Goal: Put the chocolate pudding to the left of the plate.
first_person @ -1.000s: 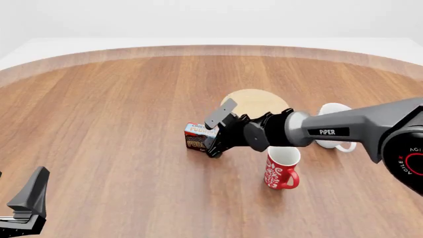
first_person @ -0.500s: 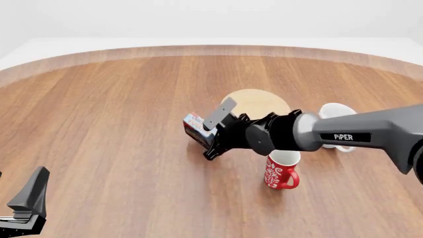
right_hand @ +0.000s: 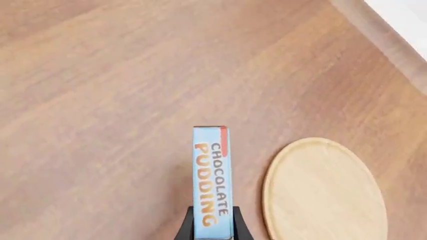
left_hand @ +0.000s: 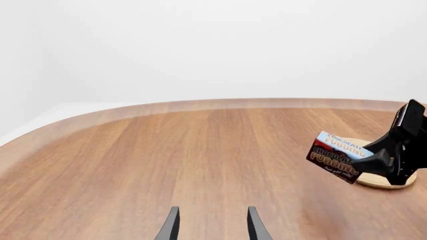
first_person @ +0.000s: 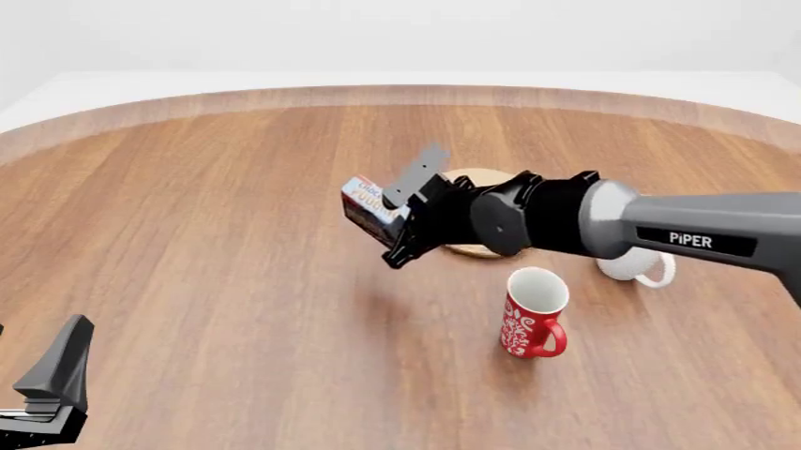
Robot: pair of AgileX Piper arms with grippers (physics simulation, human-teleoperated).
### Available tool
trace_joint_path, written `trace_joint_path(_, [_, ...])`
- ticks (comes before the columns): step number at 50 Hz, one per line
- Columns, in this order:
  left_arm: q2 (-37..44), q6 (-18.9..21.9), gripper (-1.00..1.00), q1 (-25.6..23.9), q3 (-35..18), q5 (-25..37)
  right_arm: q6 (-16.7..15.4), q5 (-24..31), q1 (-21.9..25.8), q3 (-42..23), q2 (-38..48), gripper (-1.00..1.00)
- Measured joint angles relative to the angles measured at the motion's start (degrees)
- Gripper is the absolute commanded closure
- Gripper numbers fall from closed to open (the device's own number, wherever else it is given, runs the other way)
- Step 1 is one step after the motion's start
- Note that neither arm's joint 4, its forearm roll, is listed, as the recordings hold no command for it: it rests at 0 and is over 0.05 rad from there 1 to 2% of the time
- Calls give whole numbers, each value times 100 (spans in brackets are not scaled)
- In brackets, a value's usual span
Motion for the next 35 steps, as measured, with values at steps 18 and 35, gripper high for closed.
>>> trace_joint_path(18, [0,0,-100,0,0,0,-350,784,-151,-1450,563,100])
trace_joint_path(35, [0,0,-100,0,0,0,-558,1454,-353,-3109,1635,100])
